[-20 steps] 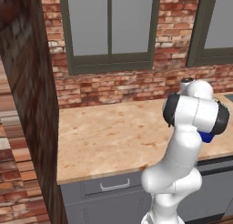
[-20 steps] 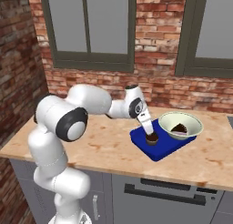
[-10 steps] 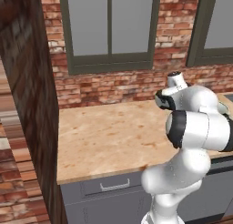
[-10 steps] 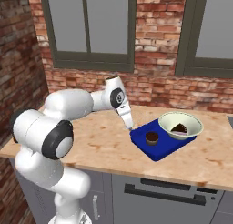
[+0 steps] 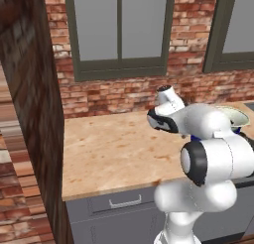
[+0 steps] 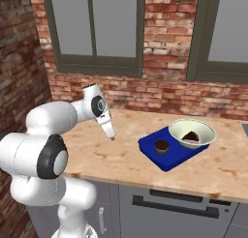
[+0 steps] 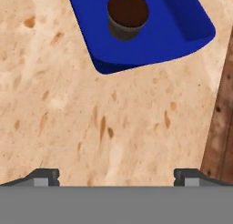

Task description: Place the bowl with cake and the cupcake onto the tray.

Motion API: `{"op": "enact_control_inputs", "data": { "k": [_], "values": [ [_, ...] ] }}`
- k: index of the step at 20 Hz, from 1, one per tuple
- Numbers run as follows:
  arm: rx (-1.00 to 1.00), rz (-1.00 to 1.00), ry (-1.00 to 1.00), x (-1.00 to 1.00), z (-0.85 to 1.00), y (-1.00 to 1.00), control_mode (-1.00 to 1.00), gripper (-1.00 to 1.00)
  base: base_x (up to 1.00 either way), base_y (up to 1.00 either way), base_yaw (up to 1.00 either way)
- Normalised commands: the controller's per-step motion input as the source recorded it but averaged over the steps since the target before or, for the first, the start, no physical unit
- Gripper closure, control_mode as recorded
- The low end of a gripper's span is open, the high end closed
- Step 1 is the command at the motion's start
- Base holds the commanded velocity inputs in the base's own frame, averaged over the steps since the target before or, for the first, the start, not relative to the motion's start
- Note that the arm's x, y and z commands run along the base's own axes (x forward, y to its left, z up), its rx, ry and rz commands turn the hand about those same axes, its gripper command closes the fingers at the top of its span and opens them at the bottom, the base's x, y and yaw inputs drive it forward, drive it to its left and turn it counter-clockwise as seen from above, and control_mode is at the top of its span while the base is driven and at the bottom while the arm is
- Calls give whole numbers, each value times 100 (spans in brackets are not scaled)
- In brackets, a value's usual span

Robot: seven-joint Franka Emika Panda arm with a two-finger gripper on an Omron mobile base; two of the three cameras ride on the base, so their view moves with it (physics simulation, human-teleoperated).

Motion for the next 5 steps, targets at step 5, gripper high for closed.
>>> {"op": "enact_control_inputs", "data": {
  "k": [5],
  "values": [
    [0,12,2,2,-17,62,-100,-100,0,0,0]
  ]
}}
